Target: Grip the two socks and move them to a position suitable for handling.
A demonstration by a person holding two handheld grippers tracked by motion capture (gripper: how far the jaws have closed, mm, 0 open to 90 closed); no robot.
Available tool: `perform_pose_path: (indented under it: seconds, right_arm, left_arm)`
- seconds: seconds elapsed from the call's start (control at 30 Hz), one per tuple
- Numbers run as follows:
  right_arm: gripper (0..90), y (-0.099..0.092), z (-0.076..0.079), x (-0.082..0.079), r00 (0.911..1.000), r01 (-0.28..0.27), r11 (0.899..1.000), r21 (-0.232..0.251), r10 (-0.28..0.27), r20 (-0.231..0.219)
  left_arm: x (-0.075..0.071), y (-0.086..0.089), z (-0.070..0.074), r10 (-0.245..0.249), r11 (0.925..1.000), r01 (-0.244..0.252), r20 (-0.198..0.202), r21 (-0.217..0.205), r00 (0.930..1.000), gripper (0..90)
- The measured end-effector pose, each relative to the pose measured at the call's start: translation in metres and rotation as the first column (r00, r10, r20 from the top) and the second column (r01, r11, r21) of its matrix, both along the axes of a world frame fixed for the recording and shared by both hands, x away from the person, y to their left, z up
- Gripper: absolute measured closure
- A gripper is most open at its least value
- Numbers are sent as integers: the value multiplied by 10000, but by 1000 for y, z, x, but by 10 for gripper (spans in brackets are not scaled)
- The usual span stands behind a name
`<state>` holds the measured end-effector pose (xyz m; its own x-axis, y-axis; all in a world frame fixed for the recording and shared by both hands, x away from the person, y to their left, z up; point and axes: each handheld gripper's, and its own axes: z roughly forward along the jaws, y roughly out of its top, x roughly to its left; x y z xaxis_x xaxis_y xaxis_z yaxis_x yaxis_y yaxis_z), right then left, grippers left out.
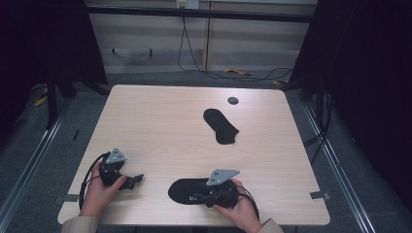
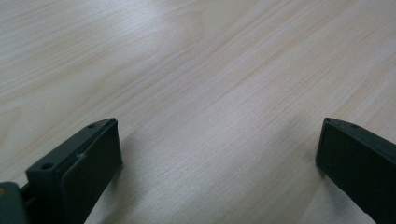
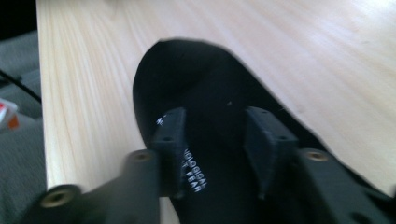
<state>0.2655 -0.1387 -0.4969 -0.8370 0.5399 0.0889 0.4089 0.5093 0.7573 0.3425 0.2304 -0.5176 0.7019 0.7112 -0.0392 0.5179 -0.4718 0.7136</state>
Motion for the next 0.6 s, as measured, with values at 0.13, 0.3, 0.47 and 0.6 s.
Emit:
perform_pose_path:
  seconds: [0.13, 0.3, 0.47, 0.6]
  right_arm:
    - [532, -15, 12, 17, 9955, 839, 9962, 218, -848, 419]
    - [466, -39, 26, 60, 9600, 2677, 9635, -77, -2660, 870]
    - [425, -53, 27, 113, 8903, 4444, 8952, -340, -4371, 1276]
    - [399, -55, 22, 143, 8693, 4881, 8693, -782, -4762, 1328]
  left_arm:
    - [0, 0, 0, -3, 10000, 3, 2, 2, 10000, 0]
    - [0, 0, 0, -2, 10000, 2, 6, 11, 10000, 0]
    - [0, 0, 0, -2, 10000, 2, 1, -3, 10000, 0]
    - [0, 0, 0, -6, 10000, 6, 5, 4, 10000, 0]
